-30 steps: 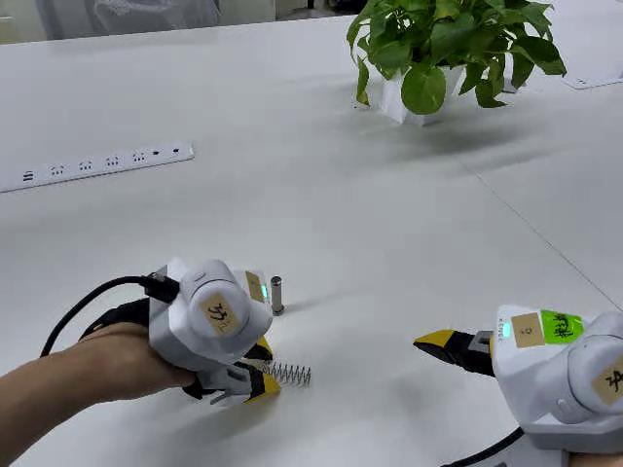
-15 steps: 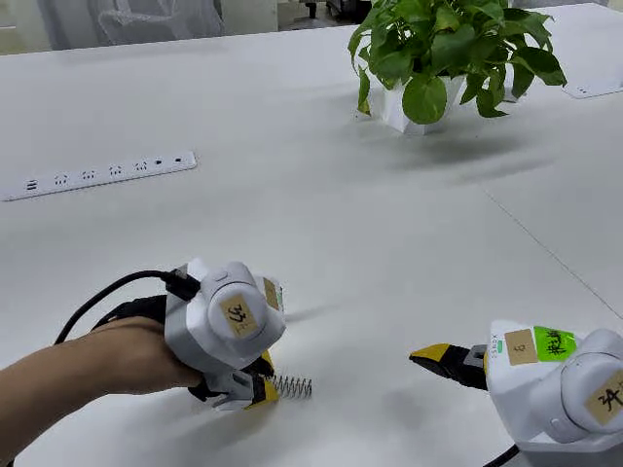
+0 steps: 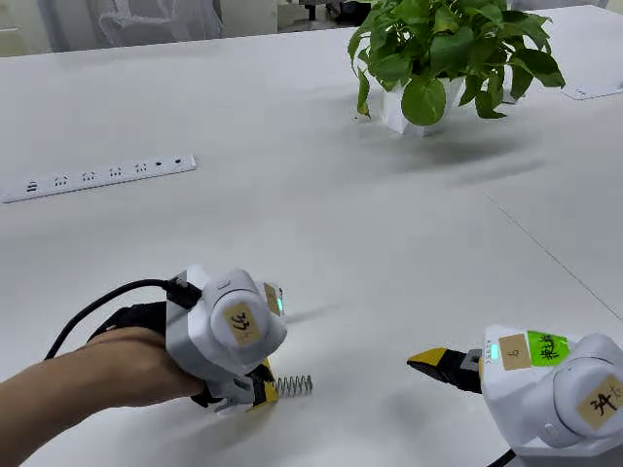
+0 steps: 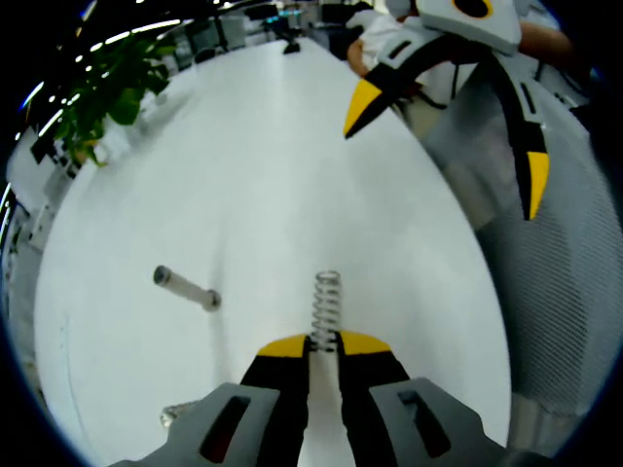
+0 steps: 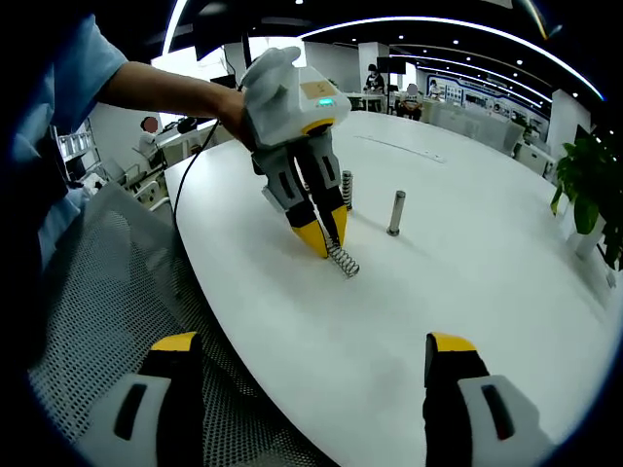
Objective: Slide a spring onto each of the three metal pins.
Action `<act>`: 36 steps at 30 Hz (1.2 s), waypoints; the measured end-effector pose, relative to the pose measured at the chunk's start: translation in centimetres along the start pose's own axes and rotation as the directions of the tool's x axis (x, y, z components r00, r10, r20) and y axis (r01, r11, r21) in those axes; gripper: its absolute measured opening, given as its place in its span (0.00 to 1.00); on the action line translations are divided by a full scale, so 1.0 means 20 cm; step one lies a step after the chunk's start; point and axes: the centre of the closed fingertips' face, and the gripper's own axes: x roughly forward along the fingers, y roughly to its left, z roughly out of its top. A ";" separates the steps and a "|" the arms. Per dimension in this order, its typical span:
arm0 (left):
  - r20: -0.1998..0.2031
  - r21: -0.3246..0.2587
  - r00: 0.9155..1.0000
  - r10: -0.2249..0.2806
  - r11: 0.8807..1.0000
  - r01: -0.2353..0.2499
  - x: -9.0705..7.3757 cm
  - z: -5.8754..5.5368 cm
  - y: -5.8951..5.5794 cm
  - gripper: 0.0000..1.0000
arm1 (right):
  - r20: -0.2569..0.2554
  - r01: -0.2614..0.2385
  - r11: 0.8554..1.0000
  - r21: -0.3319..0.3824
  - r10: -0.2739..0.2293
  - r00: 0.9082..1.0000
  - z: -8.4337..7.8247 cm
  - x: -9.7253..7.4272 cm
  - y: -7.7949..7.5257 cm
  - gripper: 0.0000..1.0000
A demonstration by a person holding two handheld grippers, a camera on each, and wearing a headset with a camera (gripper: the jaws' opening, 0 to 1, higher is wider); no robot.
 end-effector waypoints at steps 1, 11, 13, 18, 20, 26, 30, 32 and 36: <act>0.008 -0.014 1.000 0.004 1.000 -0.004 0.00 0.00 -0.01 0.10 | 0.001 0.000 1.000 -0.002 0.000 1.000 0.00 0.00 0.00 0.96; 0.159 -0.265 0.983 0.089 0.963 -0.044 -0.03 -0.01 -0.04 0.10 | -0.003 -0.007 1.000 -0.005 0.007 1.000 0.00 0.00 0.01 0.95; 0.176 -0.306 0.977 0.123 0.950 -0.064 -0.04 -0.02 -0.04 0.10 | -0.004 -0.009 1.000 -0.006 0.009 1.000 0.00 0.00 0.00 0.95; 0.232 -0.389 0.950 0.210 0.915 -0.107 -0.12 -0.04 -0.05 0.10 | -0.002 -0.017 1.000 -0.013 0.017 1.000 0.02 0.00 0.01 0.95; 0.243 -0.404 0.945 0.219 0.908 -0.107 -0.14 -0.04 -0.07 0.10 | -0.002 -0.024 1.000 -0.016 0.023 1.000 0.03 0.01 0.01 0.95; 0.277 -0.433 0.927 0.252 0.894 -0.114 -0.22 -0.07 -0.13 0.10 | -0.002 -0.050 0.998 -0.038 0.050 0.999 0.08 0.04 0.01 0.95; 0.316 -0.428 0.912 0.261 0.897 -0.109 -0.27 -0.07 -0.17 0.10 | 0.008 -0.063 0.997 -0.053 0.064 0.998 0.14 0.05 0.00 0.95; 0.331 -0.426 0.907 0.259 0.899 -0.101 -0.28 -0.07 -0.19 0.10 | 0.011 -0.071 0.995 -0.063 0.072 0.997 0.16 0.05 0.00 0.95; 0.349 -0.412 0.902 0.256 0.906 -0.097 -0.31 -0.07 -0.23 0.10 | 0.007 -0.093 0.991 -0.093 0.094 0.996 0.21 0.08 0.00 0.94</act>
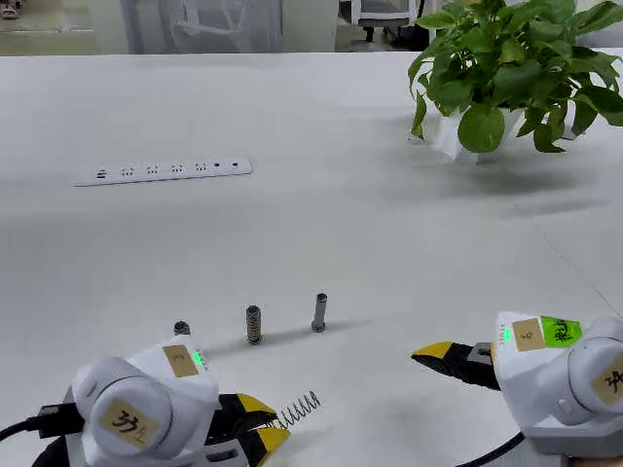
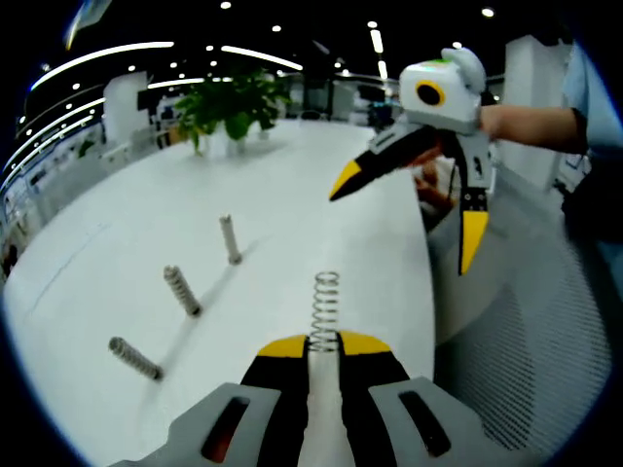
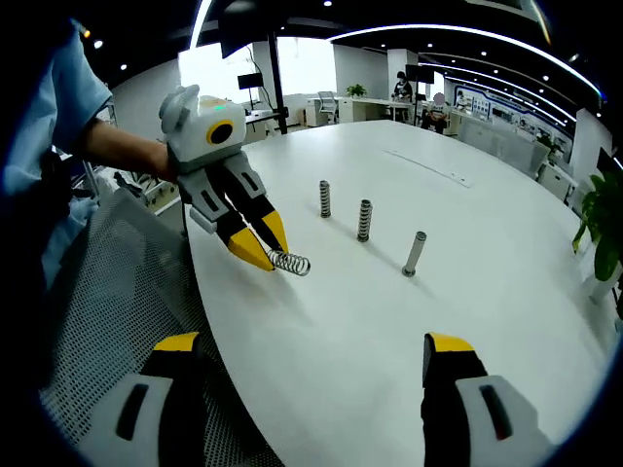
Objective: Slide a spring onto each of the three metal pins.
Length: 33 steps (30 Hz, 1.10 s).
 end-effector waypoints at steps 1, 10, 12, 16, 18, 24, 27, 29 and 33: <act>0.004 0.008 1.000 -0.005 1.000 0.005 -0.01 0.00 -0.01 0.10 | 0.000 -0.006 1.000 -0.010 0.006 1.000 0.01 0.01 0.00 0.94; 0.026 0.051 0.999 -0.033 0.998 0.032 -0.05 0.01 -0.04 0.10 | 0.021 -0.053 0.996 -0.074 0.055 0.998 0.14 0.06 0.01 0.86; 0.031 0.055 0.999 -0.037 0.998 0.035 -0.06 0.02 -0.04 0.10 | 0.030 -0.073 0.993 -0.089 0.076 0.997 0.18 0.07 0.03 0.82; 0.036 0.061 0.999 -0.038 0.997 0.036 -0.08 0.02 -0.05 0.10 | 0.049 -0.109 0.990 -0.092 0.114 0.992 0.22 0.09 0.06 0.71; 0.040 0.077 0.998 -0.042 0.996 0.039 -0.08 0.02 -0.05 0.10 | 0.051 -0.129 0.987 -0.092 0.134 0.990 0.23 0.10 0.08 0.65; 0.048 0.096 0.997 -0.066 0.994 0.061 -0.09 0.02 -0.07 0.10 | 0.024 -0.194 0.974 -0.114 0.198 0.980 0.23 0.14 0.14 0.46; 0.051 0.097 0.996 -0.075 0.993 0.069 -0.09 0.02 -0.08 0.10 | 0.019 -0.216 0.966 -0.144 0.221 0.975 0.24 0.15 0.18 0.40; 0.051 0.098 0.995 -0.080 0.992 0.075 -0.09 0.02 -0.08 0.10 | 0.017 -0.238 0.959 -0.152 0.244 0.970 0.24 0.15 0.20 0.31; 0.051 0.102 0.995 -0.091 0.991 0.086 -0.09 0.02 -0.09 0.10 | 0.001 -0.257 0.954 -0.157 0.261 0.965 0.23 0.16 0.22 0.25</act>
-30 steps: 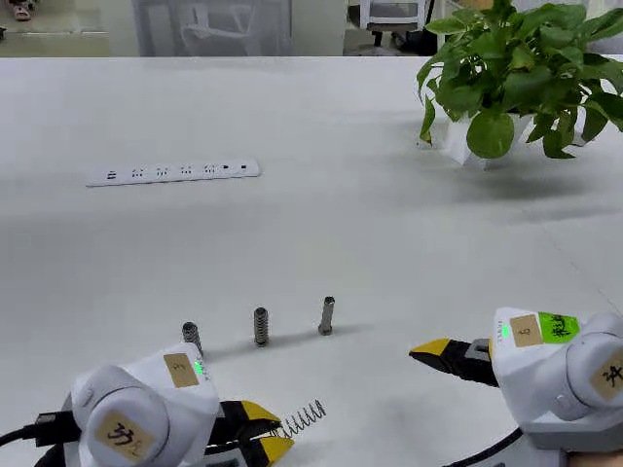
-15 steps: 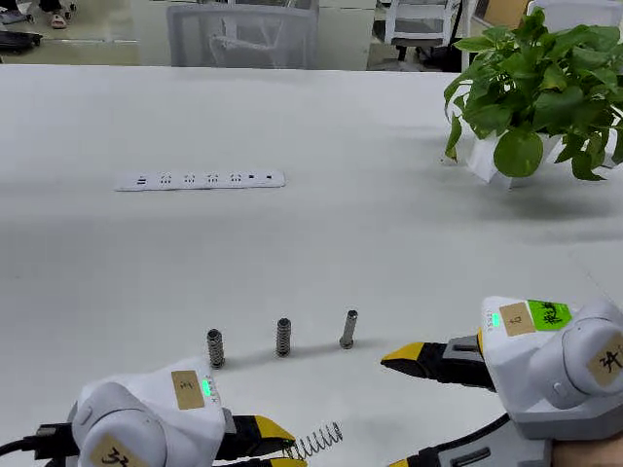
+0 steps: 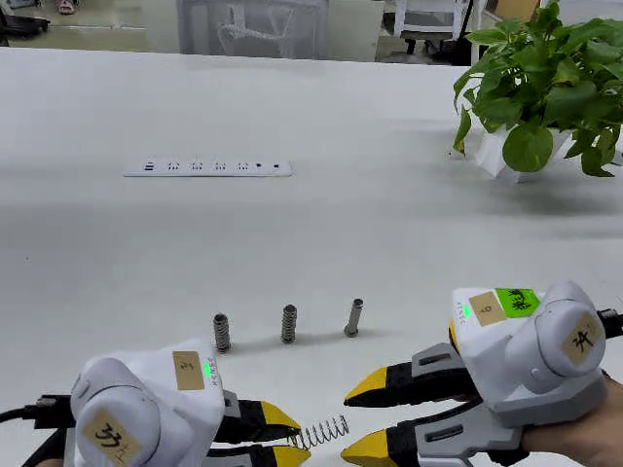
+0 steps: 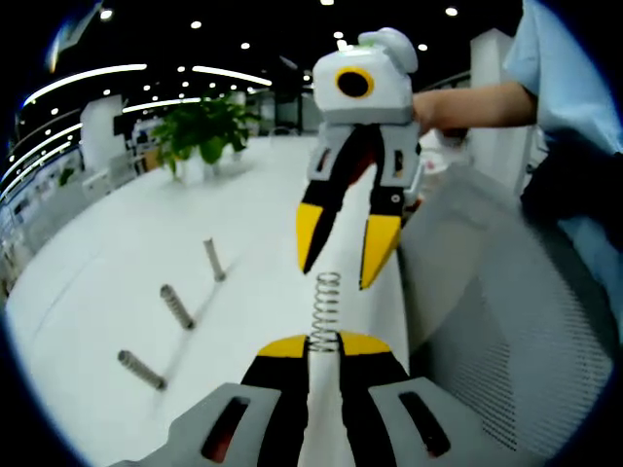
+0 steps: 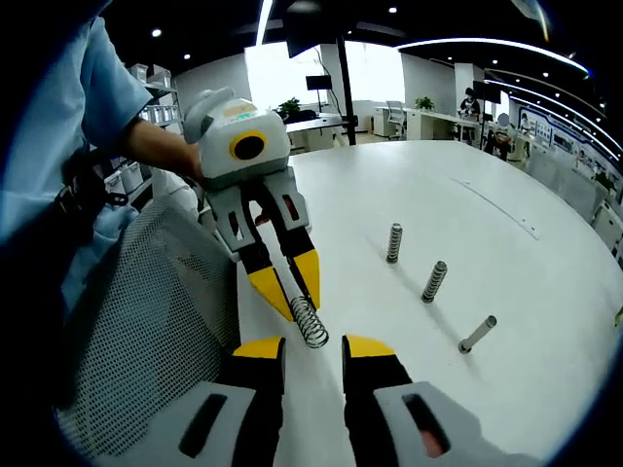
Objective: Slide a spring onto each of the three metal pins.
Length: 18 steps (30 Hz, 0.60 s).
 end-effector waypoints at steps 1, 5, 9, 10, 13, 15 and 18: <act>-0.001 0.001 1.000 -0.001 1.000 0.001 0.00 0.00 0.00 0.10 | -0.002 -0.003 1.000 0.002 0.003 1.000 0.00 0.00 0.00 0.23; 0.002 0.008 1.000 -0.008 1.000 0.008 0.00 0.00 -0.01 0.10 | -0.010 -0.024 1.000 0.011 0.024 1.000 -0.01 0.01 0.01 0.17; 0.007 0.019 1.000 -0.013 1.000 0.013 0.00 0.00 -0.01 0.10 | -0.012 -0.035 0.999 0.013 0.035 0.999 -0.02 0.01 0.03 0.16; 0.007 0.023 1.000 -0.016 1.000 0.016 0.00 0.00 -0.01 0.10 | -0.012 -0.036 0.999 0.013 0.036 0.999 -0.02 0.01 0.03 0.15; 0.009 0.025 1.000 -0.023 0.999 0.023 0.00 0.00 -0.02 0.10 | -0.013 -0.037 0.999 0.011 0.037 0.999 -0.02 0.01 0.03 0.13; 0.010 0.029 1.000 -0.025 0.999 0.024 0.00 0.00 -0.02 0.10 | -0.013 -0.038 0.999 0.015 0.038 0.999 -0.02 0.00 0.03 0.12; 0.007 0.028 1.000 -0.026 0.999 0.026 0.01 0.00 -0.03 0.10 | -0.014 -0.038 0.999 0.025 0.038 0.999 -0.02 0.00 0.03 0.11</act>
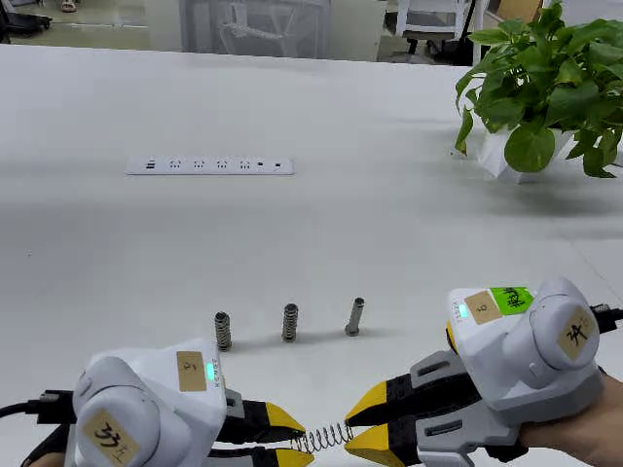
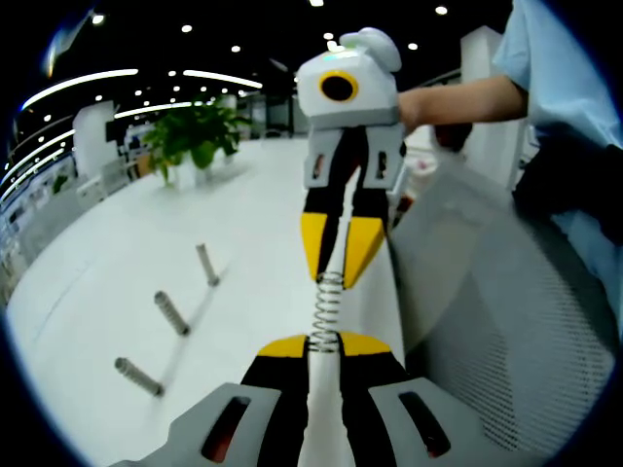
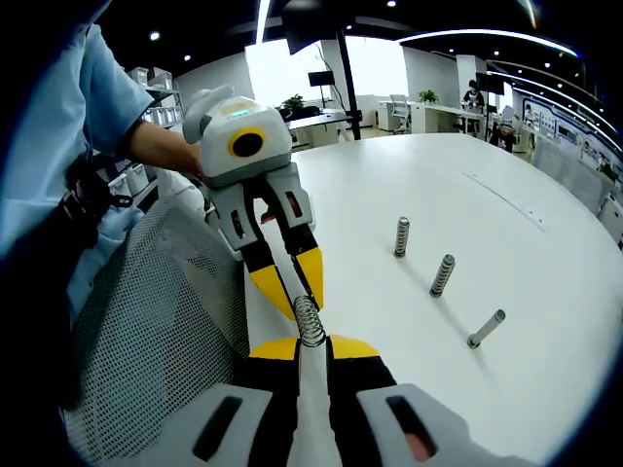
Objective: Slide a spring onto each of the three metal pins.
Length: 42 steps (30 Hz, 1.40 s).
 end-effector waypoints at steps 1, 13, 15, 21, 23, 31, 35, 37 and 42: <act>-0.001 0.000 1.000 0.000 1.000 0.000 0.00 0.00 0.00 0.10 | -0.001 0.000 1.000 0.001 0.000 1.000 0.00 0.00 0.00 0.11; -0.011 -0.006 1.000 0.004 1.000 -0.004 0.01 0.00 0.00 0.10 | -0.045 0.033 0.998 -0.054 -0.036 0.998 0.04 0.00 0.01 0.03; -0.008 -0.007 1.000 0.003 1.000 -0.003 0.02 0.01 0.00 0.10 | -0.051 0.029 0.998 -0.059 -0.032 0.998 0.04 0.00 0.02 0.03; -0.001 -0.008 1.000 0.006 1.000 -0.006 0.02 0.01 0.00 0.09 | -0.049 0.029 0.998 -0.063 -0.033 0.998 0.04 0.00 0.02 0.04; 0.002 -0.008 1.000 0.007 1.000 -0.007 0.02 0.02 0.00 0.09 | -0.048 0.030 0.998 -0.062 -0.033 0.998 0.04 0.00 0.02 0.05; 0.011 0.003 1.000 0.003 1.000 -0.003 0.02 0.04 0.00 0.09 | -0.042 0.038 0.997 -0.063 -0.041 0.998 0.05 -0.03 0.01 0.18; 0.003 0.022 1.000 -0.010 1.000 0.010 0.02 0.03 -0.02 0.09 | -0.027 0.035 0.997 -0.066 -0.037 0.999 0.09 -0.04 0.00 0.17; 0.003 0.030 1.000 -0.012 0.999 0.012 0.02 0.03 -0.02 0.10 | -0.027 0.030 0.997 -0.070 -0.032 0.999 0.09 -0.03 0.01 0.17; -0.011 0.047 1.000 -0.016 0.999 0.016 0.02 0.02 -0.02 0.10 | -0.036 0.011 0.997 -0.075 -0.014 0.999 0.09 -0.02 0.03 0.12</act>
